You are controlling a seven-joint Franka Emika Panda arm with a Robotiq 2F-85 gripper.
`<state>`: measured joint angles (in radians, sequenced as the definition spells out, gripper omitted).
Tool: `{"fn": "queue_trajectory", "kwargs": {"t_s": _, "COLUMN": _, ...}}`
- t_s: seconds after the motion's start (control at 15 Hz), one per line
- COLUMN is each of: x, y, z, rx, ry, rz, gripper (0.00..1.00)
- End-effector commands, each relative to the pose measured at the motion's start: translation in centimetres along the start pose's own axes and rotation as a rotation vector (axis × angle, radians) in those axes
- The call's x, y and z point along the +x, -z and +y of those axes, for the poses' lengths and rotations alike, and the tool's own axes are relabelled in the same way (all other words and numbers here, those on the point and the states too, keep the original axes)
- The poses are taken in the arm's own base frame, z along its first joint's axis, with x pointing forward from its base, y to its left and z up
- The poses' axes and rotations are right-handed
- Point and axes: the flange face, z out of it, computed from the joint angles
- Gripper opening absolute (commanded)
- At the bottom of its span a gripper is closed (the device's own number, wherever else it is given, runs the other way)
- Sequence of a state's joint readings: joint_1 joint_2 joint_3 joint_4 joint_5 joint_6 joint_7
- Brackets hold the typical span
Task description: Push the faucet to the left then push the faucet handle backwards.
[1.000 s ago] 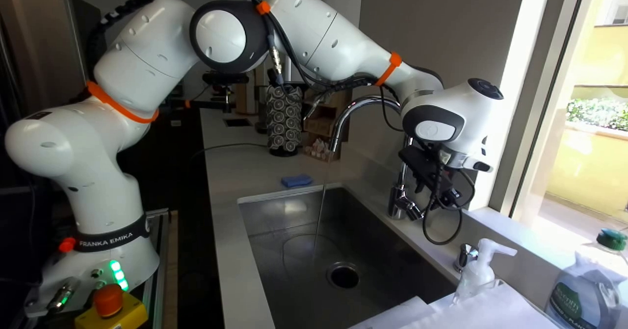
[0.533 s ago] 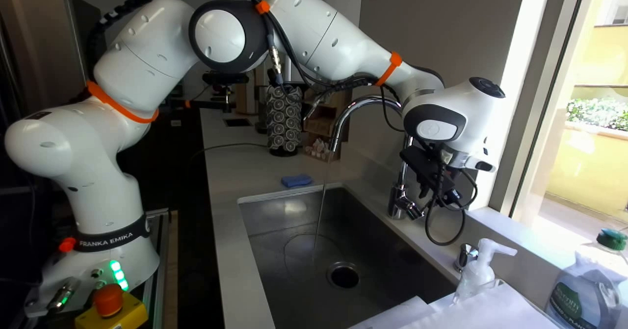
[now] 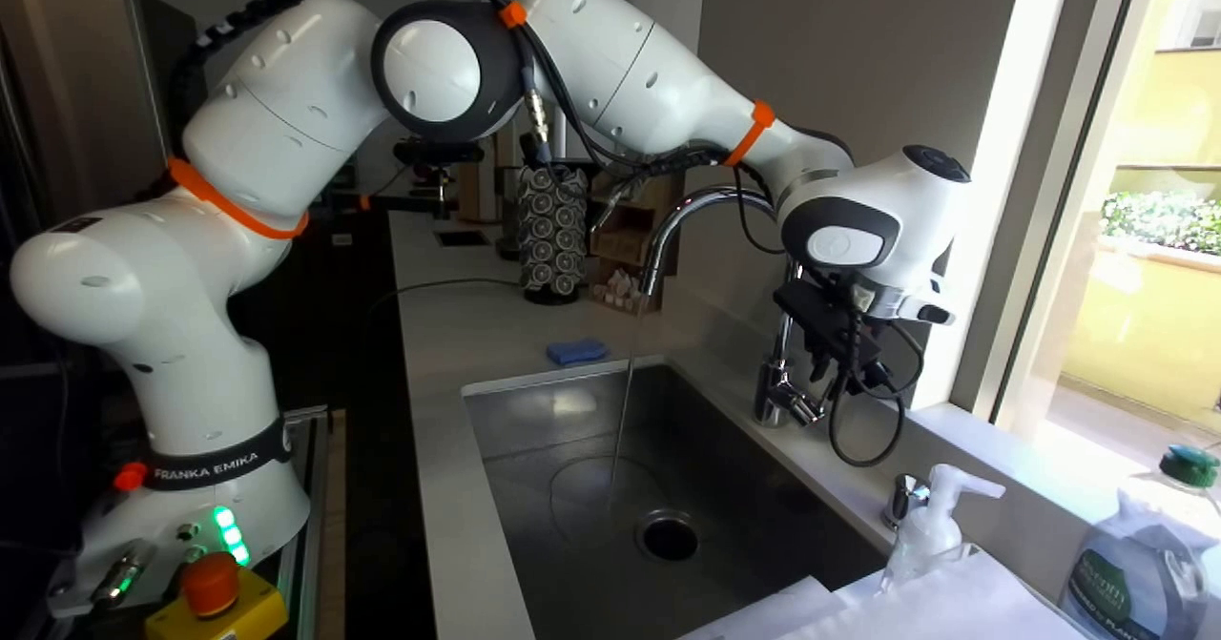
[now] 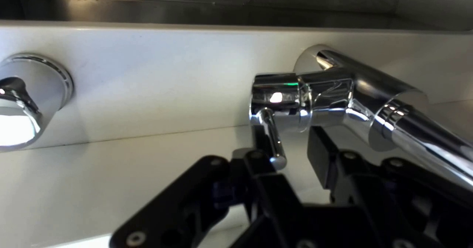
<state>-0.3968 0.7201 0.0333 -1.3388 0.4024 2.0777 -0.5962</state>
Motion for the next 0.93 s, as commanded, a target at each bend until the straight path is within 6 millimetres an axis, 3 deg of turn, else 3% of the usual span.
{"fn": "queue_trajectory", "kwargs": {"t_s": 0.0, "x": 0.5, "y": -0.4, "z": -2.4, "rx": 0.0, "ry": 0.035, "rz": -0.025, "gripper": 0.36}}
{"fn": "queue_trajectory", "kwargs": {"t_s": 0.87, "x": 1.4, "y": -0.1, "z": -5.5, "rx": -0.069, "ry": 0.136, "rz": -0.066, "gripper": 0.37}}
